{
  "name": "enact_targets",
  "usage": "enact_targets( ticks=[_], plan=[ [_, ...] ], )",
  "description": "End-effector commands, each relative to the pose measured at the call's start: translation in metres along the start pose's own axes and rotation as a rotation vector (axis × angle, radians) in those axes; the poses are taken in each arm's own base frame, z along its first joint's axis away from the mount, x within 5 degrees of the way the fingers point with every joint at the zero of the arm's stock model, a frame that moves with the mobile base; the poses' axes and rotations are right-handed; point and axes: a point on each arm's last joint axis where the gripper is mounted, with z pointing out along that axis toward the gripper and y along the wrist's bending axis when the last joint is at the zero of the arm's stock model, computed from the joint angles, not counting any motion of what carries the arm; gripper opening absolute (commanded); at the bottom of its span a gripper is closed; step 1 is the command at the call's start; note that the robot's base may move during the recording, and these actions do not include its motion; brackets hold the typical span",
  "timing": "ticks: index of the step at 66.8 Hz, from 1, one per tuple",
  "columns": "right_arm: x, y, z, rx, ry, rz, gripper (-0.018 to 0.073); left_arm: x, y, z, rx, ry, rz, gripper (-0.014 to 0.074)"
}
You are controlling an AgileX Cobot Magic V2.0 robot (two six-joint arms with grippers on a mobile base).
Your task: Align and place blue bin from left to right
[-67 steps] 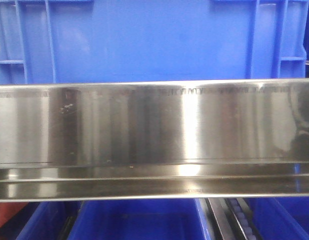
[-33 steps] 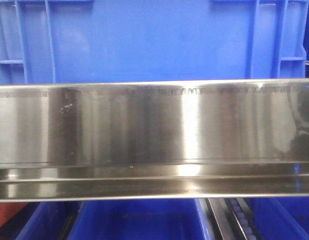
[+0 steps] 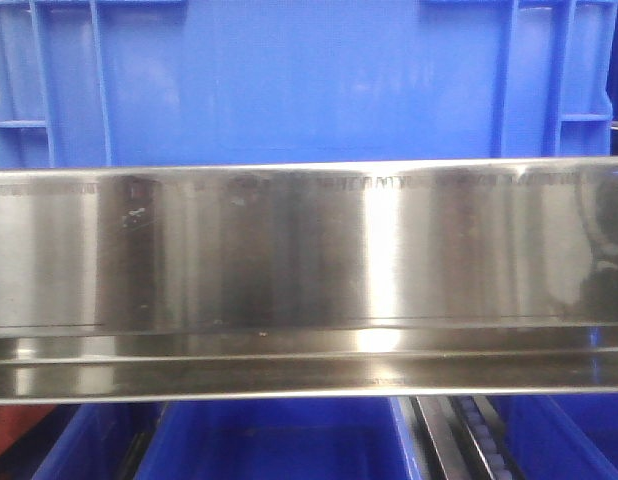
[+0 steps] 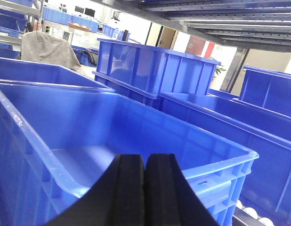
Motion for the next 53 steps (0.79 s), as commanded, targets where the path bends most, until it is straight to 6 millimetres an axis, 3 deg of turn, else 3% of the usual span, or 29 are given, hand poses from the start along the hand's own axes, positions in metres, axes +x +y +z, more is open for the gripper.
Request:
enact_targets(
  ticks=[1, 8, 16, 25, 33, 45, 53],
  plan=[
    [-0.002, 0.000, 0.000, 0.003, -0.026, 0.003, -0.0070, -0.002, -0.002, -0.002, 0.024, -0.025, -0.006, -0.0111],
    [-0.002, 0.000, 0.000, 0.003, -0.026, 0.003, -0.0070, -0.003, -0.002, -0.003, 0.027, -0.031, 0.003, -0.0111],
    [-0.002, 0.000, 0.000, 0.003, -0.026, 0.003, -0.0070, -0.006, 0.001, -0.010, -0.016, -0.058, 0.177, -0.0111],
    [-0.002, 0.000, 0.000, 0.003, -0.026, 0.003, -0.0070, -0.004, 0.015, -0.027, -0.158, -0.012, 0.126, -0.0111],
    [-0.002, 0.000, 0.000, 0.003, -0.026, 0.003, -0.0070, 0.002, 0.023, -0.046, -0.252, -0.012, 0.187, -0.0111],
    [-0.002, 0.000, 0.000, 0.003, -0.026, 0.003, -0.0070, 0.022, 0.029, -0.072, -0.360, -0.094, 0.300, -0.0111],
    [-0.002, 0.000, 0.000, 0.003, -0.026, 0.003, -0.0070, 0.049, 0.037, -0.079, -0.415, -0.119, 0.287, -0.0111]
  ],
)
